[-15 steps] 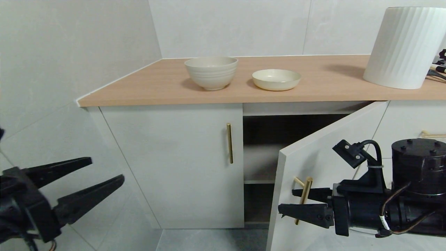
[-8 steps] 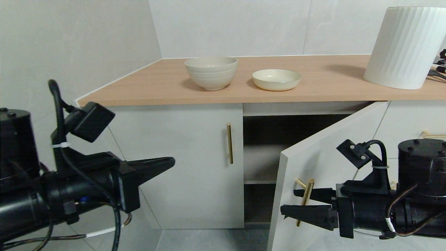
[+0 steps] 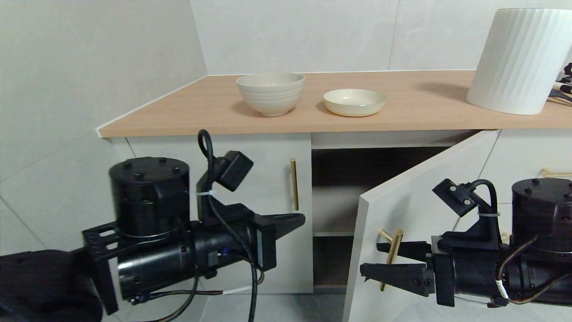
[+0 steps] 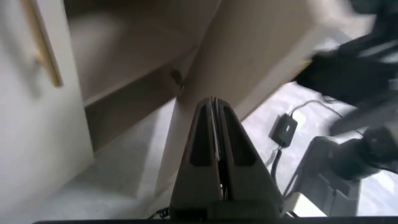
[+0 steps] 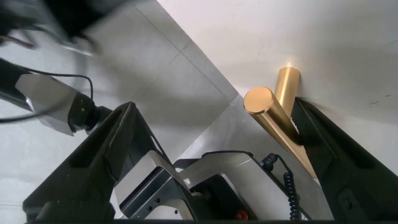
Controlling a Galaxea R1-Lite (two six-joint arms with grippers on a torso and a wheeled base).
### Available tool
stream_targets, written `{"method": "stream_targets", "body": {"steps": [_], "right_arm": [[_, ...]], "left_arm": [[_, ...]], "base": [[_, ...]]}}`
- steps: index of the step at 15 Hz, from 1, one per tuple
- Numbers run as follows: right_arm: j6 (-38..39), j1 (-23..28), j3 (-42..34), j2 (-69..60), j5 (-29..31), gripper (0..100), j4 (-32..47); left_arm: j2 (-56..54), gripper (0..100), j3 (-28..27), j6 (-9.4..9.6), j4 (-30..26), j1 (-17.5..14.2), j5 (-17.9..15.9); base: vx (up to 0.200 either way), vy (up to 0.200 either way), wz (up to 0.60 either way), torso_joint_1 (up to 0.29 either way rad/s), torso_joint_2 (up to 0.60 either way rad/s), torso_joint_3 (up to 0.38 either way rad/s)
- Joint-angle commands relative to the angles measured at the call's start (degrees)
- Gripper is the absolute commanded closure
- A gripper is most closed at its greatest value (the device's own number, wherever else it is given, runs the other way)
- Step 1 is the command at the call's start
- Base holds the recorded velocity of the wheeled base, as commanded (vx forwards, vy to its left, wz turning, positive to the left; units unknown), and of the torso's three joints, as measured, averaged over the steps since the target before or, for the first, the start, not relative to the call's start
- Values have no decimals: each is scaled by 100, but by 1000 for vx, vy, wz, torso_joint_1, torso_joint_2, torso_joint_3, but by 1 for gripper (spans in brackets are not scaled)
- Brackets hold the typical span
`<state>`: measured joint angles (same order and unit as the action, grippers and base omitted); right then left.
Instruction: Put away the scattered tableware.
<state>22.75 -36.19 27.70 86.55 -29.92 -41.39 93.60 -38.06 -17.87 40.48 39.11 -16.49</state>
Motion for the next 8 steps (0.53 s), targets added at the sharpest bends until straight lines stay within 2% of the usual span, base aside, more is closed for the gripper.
{"method": "stream_targets", "body": {"steps": [1,3,8], "right_arm": [[2,-2,-1,11,12,0,8],[2,-2,-10,19,3,0,-1],[-288,7,-168,37,3,0,-36]], "left_arm": [[967,100,-211,-15,381,88,-21],[1424,100,-615,-23,662,123,-21],[1785,100,-1107,-190,680,361,6]], "base": [[0,0,0,0,0,0],[0,0,0,0,0,0],[0,0,0,0,0,0]]}}
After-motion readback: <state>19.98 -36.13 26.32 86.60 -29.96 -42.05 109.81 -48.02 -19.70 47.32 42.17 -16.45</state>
